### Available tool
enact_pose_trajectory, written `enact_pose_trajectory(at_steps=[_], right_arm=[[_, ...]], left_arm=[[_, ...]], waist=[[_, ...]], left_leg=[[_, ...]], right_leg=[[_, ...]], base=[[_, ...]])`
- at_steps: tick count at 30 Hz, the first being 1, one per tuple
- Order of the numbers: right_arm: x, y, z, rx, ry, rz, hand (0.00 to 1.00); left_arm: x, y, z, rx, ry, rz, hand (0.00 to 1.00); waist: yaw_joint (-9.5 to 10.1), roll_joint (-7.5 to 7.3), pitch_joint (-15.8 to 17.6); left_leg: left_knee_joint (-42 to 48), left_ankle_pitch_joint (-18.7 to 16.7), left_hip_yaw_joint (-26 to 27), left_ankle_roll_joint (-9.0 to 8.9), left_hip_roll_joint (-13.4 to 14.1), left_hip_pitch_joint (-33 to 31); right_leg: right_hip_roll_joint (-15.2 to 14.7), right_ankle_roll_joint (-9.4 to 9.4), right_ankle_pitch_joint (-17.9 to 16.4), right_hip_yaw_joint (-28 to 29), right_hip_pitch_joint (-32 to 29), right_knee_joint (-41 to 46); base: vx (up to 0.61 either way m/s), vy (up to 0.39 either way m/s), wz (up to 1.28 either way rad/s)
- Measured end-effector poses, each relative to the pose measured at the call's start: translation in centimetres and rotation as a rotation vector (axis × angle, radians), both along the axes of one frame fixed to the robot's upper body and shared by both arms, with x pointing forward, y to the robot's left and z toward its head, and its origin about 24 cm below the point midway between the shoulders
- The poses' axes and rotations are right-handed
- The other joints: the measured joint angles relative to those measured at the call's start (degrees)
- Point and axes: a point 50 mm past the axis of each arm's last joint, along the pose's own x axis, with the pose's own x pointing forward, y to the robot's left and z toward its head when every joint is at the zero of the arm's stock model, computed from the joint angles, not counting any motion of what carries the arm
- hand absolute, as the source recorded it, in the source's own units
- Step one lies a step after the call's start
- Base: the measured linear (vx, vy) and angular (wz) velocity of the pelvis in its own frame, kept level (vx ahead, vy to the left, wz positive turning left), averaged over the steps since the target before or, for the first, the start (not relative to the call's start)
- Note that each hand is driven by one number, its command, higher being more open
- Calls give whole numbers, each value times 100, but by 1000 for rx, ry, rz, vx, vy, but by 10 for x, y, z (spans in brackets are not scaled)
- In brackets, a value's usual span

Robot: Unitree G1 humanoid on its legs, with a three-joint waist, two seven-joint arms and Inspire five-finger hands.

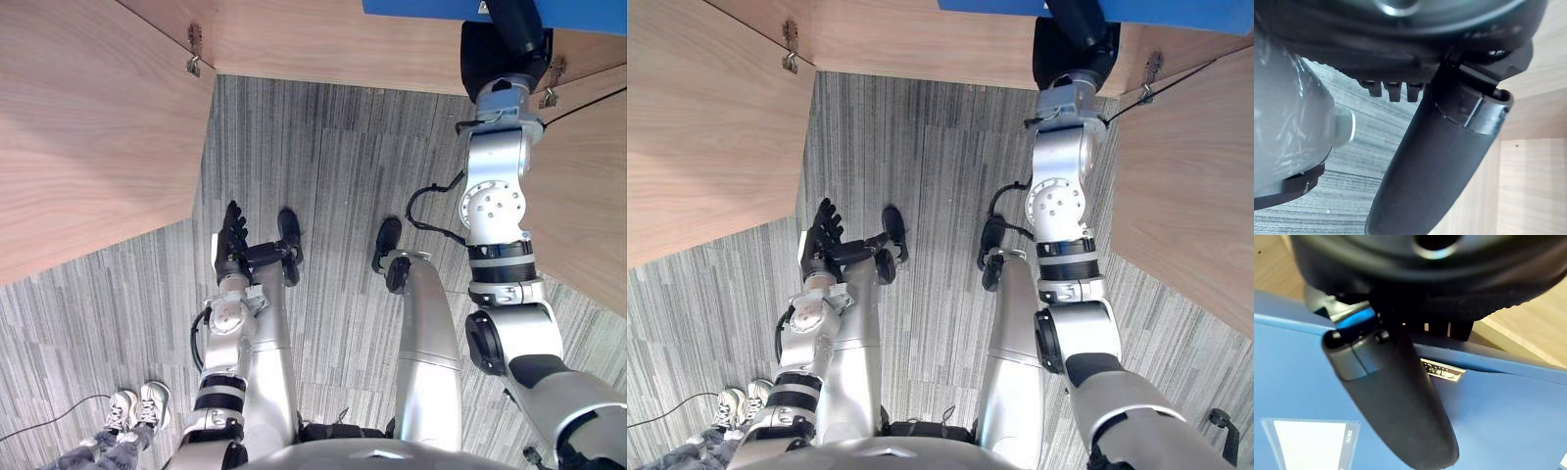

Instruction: Walk over to the cabinet, pick up the folder, carry it to the office cabinet, place the folder inside the office cabinet, then close the office cabinet door

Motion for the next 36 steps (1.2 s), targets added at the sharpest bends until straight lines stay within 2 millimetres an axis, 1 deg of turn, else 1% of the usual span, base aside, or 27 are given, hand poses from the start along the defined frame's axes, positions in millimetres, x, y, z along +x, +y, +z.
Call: enact_pose_trajectory(at_steps=[3,7,10,15,24,27,32,35,36], right_arm=[[3,2,13,12,-20,14,0],[5,1,27,33,-38,31,0],[6,0,35,60,-37,38,0],[4,-3,46,100,-55,41,0],[8,-13,51,198,-49,61,0],[7,-21,53,193,-54,38,0],[3,-39,57,225,-81,-7,0],[-5,-56,62,281,-158,-72,0],[-8,-66,63,308,-175,-103,0]], left_arm=[[1,2,3,17,-14,-6,100],[1,1,4,10,-24,-8,100],[1,0,5,10,-25,-17,100],[2,0,6,11,-36,-17,100],[2,-3,9,15,-45,-26,100],[3,-4,10,18,-50,-29,100],[3,-3,10,22,-51,-31,100],[3,-2,11,29,-51,-34,100],[3,-4,11,32,-51,-41,100]], waist=[[-15,-1,-7],[-15,-3,-8],[-10,-3,-9],[-12,-4,-13],[-8,-10,-21],[-14,-11,-21],[-10,-14,-23],[4,-43,-43],[3,-59,-52]], left_leg=[[-36,67,-51,-34,-7,-108],[-156,180,-91,-63,-41,-155],[-209,244,-179,-99,-66,-187],[-301,353,-248,-103,-118,-255],[-310,394,-266,-108,-144,-334],[-273,394,-281,-108,-155,-368],[-242,396,-283,-97,-160,-380],[-231,395,-283,-98,-157,-383],[-224,390,-284,-101,-155,-388]], right_leg=[[-4,-58,14,-64,-87,18],[-31,-83,15,-128,-155,18],[-49,-113,5,-212,-157,18],[-114,-136,-4,-317,-190,20],[-155,-166,8,-353,-240,42],[-173,-171,4,-363,-258,77],[-186,-154,-8,-366,-263,108],[-186,-165,-15,-368,-264,118],[-185,-170,-19,-370,-264,119]], base=[[-12,22,7],[-13,16,9],[-19,16,12],[-15,20,12],[-6,33,4],[-3,26,2],[-9,27,1],[0,0,0],[0,0,0]])
